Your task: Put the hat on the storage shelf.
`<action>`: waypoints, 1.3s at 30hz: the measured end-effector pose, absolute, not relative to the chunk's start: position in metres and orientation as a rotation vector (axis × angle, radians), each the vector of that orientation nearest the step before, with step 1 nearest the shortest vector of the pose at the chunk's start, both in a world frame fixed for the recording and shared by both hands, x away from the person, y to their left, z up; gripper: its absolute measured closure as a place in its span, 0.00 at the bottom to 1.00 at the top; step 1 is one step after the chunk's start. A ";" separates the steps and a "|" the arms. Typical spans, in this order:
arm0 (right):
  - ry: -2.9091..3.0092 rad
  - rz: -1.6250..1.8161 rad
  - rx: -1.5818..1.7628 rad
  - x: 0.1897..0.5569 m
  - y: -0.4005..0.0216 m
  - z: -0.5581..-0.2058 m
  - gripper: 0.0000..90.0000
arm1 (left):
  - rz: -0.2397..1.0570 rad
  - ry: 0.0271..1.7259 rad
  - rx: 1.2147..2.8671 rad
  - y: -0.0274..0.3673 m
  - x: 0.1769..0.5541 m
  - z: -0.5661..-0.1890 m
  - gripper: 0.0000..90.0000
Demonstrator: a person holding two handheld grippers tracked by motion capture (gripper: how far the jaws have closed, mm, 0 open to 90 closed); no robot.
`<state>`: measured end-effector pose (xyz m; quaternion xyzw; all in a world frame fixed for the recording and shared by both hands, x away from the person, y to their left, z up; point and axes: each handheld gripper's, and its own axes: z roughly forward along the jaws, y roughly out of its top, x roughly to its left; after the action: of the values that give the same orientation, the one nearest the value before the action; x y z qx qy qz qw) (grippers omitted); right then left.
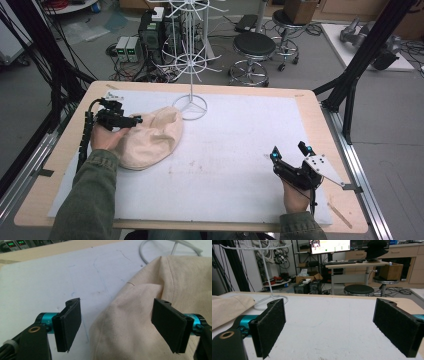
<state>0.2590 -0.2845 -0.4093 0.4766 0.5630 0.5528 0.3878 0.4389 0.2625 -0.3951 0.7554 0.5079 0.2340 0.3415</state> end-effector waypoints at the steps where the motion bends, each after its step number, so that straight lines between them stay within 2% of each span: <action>1: 1.433 1.406 1.207 0.259 -0.285 -0.409 0.11 | 0.609 1.321 1.965 0.262 0.439 -0.395 0.27; 7: 1.437 1.407 1.200 0.258 -0.286 -0.409 0.11 | 0.562 1.328 1.956 0.263 0.449 -0.398 0.27; 10: 1.440 1.409 1.198 0.259 -0.286 -0.409 0.11 | 0.540 1.314 1.969 0.263 0.452 -0.399 0.30; 15: 1.449 1.405 1.197 0.259 -0.285 -0.410 0.11 | 0.468 1.365 2.001 0.270 0.459 -0.405 0.29; 32: 1.454 1.405 1.199 0.260 -0.285 -0.410 0.11 | 0.471 1.386 2.070 0.263 0.464 -0.416 0.30; 37: 1.452 1.405 1.201 0.259 -0.286 -0.410 0.11 | 0.446 1.356 2.116 0.260 0.464 -0.419 0.37; 39: 1.452 1.406 1.202 0.259 -0.286 -0.410 0.11 | 0.458 1.352 2.121 0.259 0.464 -0.420 0.37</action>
<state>0.2594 -0.2857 -0.4099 0.4717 0.5700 0.5518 0.3850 0.4637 0.2590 -0.4197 0.7943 0.5063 0.1717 0.2884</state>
